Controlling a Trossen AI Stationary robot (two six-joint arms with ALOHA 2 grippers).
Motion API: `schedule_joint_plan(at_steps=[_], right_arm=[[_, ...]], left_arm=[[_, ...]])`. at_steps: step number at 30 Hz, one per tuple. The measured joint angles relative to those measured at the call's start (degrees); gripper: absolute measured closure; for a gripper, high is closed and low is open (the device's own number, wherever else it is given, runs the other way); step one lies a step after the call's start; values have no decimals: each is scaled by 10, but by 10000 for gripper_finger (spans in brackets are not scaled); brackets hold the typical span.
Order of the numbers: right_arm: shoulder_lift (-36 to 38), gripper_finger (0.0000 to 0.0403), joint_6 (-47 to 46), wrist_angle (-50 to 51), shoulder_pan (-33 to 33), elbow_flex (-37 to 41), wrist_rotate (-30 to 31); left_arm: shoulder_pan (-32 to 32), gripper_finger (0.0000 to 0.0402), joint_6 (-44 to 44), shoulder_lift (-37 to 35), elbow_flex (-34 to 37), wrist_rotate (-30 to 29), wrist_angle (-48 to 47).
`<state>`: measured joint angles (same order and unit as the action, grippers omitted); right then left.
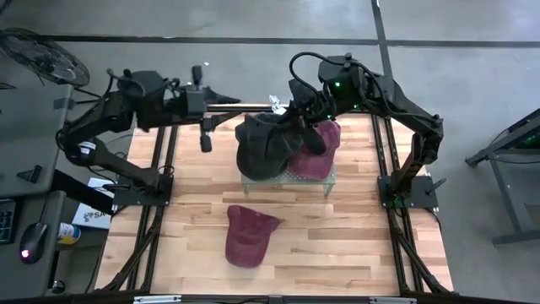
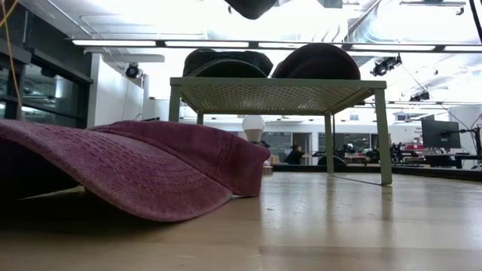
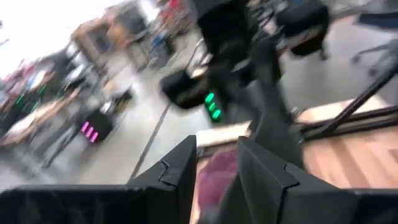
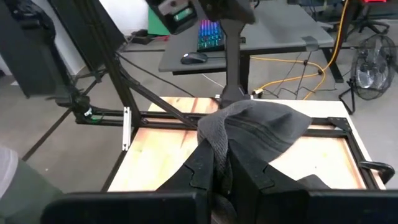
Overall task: Pick & Place hat
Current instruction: Stack the black cap on top of the black cap on the shelf
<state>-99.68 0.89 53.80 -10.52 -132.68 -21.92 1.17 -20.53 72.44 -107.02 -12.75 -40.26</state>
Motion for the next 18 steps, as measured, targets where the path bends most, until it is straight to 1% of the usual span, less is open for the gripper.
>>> schedule_joint_plan(at_steps=[3,6,9,12,15,18], right_arm=[[0,380,0,5,0,0,13],[0,380,0,4,0,0,21],[0,380,0,4,0,0,21],[0,380,1,14,0,1,21],[0,380,4,20,0,1,21],[0,380,5,24,0,1,20]], left_arm=[[26,270,-30,18,0,85,24],[43,233,-34,44,0,132,38],[46,192,-37,71,0,131,43],[45,161,-37,85,0,112,46],[45,148,-37,91,0,110,49],[45,145,-37,93,0,131,59]])
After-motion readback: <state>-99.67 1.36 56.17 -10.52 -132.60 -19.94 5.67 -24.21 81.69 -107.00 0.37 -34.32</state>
